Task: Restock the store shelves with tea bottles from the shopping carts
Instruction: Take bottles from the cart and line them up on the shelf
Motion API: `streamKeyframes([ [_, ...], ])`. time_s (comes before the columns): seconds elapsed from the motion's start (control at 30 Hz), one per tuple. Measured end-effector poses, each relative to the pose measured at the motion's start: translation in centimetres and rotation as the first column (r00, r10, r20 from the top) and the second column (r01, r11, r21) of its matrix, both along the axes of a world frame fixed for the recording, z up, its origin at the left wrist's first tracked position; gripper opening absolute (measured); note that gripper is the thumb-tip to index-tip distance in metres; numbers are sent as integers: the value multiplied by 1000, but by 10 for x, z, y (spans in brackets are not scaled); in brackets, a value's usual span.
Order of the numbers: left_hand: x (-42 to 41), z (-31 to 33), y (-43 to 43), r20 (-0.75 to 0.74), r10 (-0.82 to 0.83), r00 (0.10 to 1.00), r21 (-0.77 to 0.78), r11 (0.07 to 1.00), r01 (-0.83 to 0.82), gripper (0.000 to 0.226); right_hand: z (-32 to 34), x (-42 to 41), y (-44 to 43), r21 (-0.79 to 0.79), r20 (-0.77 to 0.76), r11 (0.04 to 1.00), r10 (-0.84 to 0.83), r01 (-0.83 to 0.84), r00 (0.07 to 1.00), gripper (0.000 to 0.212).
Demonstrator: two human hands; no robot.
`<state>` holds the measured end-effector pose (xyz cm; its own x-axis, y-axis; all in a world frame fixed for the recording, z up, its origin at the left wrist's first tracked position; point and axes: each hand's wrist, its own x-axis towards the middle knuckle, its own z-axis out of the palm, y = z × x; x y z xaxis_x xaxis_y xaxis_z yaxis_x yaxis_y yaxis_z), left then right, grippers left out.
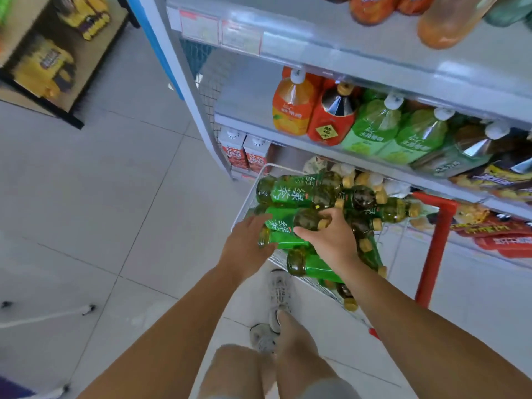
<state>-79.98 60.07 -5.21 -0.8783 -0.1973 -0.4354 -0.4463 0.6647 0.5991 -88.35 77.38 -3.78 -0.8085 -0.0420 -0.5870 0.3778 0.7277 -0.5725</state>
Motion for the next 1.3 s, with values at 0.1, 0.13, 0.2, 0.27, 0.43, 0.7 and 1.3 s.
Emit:
streamKeyframes([
  [0.1, -26, 15, -6, 41, -206, 978, -8, 978, 207, 82, 27, -11, 0, -129, -50, 991, 37, -44, 998, 60],
  [0.13, -35, 20, -9, 62, -252, 966, -6, 967, 253, 86, 36, -17, -1, -167, -49, 983, 73, -80, 996, 59],
  [0.2, -50, 26, -14, 91, -295, 951, 29, 955, 294, 89, 51, -29, -7, -249, -19, 956, 153, -153, 988, 58],
  [0.27, -61, 30, -22, 108, -297, 949, 94, 953, 287, 87, 57, -34, -16, -329, 16, 930, 178, -163, 984, 59],
  [0.43, -72, 21, -63, 162, -153, 975, 212, 970, 117, 71, 39, -28, -33, -467, 269, 867, -46, 172, 962, 68],
  [0.7, -115, -7, -156, 229, -99, 968, 321, 947, 21, 74, -45, -17, -110, -52, 347, 645, -704, 762, 620, 54],
  [1.3, -139, 37, -203, 136, -177, 975, 454, 885, 98, 67, -2, -24, -141, -217, 9, 602, -786, 768, 618, 57],
])
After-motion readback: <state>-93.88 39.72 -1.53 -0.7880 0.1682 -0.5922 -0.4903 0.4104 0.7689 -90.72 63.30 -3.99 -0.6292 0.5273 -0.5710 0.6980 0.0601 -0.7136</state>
